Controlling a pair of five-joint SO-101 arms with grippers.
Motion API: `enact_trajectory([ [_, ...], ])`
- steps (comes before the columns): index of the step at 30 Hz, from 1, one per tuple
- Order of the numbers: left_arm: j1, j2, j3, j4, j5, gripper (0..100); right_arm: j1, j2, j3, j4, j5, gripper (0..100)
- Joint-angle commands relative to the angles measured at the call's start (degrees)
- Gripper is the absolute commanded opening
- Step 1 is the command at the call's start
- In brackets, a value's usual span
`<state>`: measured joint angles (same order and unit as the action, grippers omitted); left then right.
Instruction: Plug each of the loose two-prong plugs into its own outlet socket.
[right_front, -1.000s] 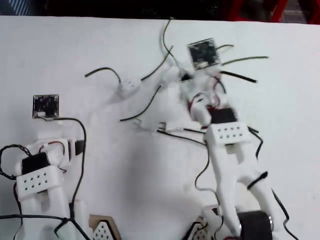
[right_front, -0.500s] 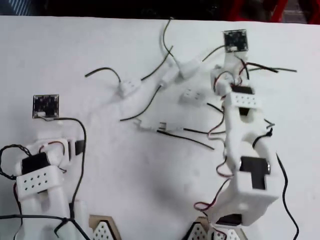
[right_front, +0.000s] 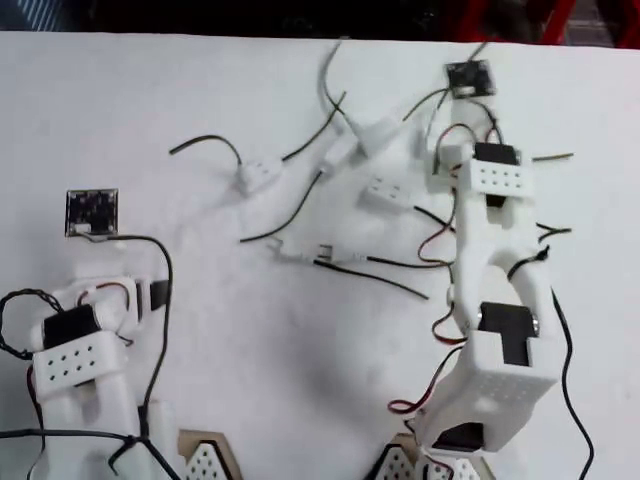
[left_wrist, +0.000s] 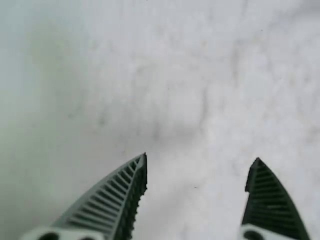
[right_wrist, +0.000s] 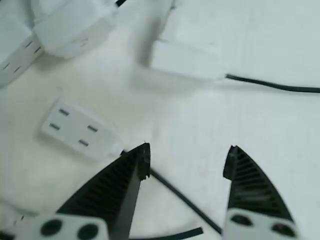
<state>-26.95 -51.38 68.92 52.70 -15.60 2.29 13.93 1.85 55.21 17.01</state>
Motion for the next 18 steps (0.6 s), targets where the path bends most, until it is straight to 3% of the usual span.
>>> enact_trajectory([
  [1, -0.3, -1.2, 0.0, -1.1, 0.5, 31, -5.7, -4.3, -2.4, 5.1, 3.4, 23.2],
  [9, -0.4, -1.2, 0.0, -1.1, 0.5, 31, -13.1, 2.2, -3.9, 4.1, 7.6, 23.4],
  [18, -0.4, -1.2, 0.8, -1.6, 0.4, 31, -13.1, 15.4, -14.0, 1.6, 7.3, 23.4],
])
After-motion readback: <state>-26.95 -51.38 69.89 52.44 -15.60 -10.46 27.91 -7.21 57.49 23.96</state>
